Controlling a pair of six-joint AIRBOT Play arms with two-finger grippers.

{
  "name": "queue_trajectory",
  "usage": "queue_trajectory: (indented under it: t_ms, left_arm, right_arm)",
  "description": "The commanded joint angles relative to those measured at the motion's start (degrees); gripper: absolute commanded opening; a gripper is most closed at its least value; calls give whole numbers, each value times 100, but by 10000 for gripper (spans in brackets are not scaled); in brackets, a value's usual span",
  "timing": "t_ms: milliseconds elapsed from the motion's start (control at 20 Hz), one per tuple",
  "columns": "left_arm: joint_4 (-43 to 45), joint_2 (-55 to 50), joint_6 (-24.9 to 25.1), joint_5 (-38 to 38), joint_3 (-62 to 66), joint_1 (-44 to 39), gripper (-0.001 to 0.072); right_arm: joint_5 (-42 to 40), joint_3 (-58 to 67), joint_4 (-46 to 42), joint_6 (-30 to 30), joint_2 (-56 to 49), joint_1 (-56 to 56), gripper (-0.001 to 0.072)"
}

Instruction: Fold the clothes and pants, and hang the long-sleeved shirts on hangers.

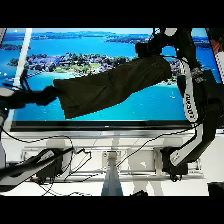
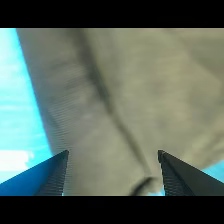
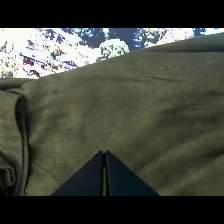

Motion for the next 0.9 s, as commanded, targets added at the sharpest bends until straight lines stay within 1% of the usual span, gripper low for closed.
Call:
queue_trajectory:
  t_ms: [0,100,150,200,250,300,350,400,450,500,550,650,700,750,850]
  left_arm:
    - [-330,-352,136,835,-634,-33,642]
    - [-566,-741,140,1069,-634,-223,638]
    - [-789,-907,240,1058,-634,-308,635]
    - [-1019,-1045,420,988,-632,-393,578]
    - [-1130,-1099,616,909,-603,-426,448]
    - [-1104,-1086,748,660,-481,-404,196]
    - [-990,-1056,855,238,-258,-302,26]
    - [-885,-1003,861,-258,85,-168,20]
    - [-756,-949,745,-745,492,-55,19]
    - [-466,-872,339,-1193,1014,26,19]
    - [17,-780,-79,-1558,1596,26,19]
    - [988,-619,-636,-2199,2739,-35,19]
    - [1272,-551,-883,-2476,3333,-70,19]
    - [1290,-474,-1064,-2559,3803,-70,20]
    - [1032,-273,-1156,-2577,4483,-81,20]
  right_arm:
    - [-61,-26,87,-9,-2,4,35]
    - [-70,-26,87,-9,-2,4,35]
    - [-74,-26,85,-9,-2,4,35]
    - [-79,-26,85,-9,-2,4,35]
    - [-87,-26,83,-11,-2,4,35]
    - [-125,-26,81,-17,-2,4,35]
    - [-179,-26,81,-22,-2,2,35]
    - [-249,-26,74,-26,-2,-9,35]
    - [-363,-26,72,-26,-2,-9,35]
    - [-490,-26,76,-26,-2,-9,35]
    - [-625,-26,83,-26,-4,11,35]
    - [-785,-28,103,-24,-17,107,35]
    - [-826,-28,127,-20,-57,205,35]
    - [-898,-37,280,-4,-142,348,35]
    - [-1123,-68,820,9,-391,780,35]
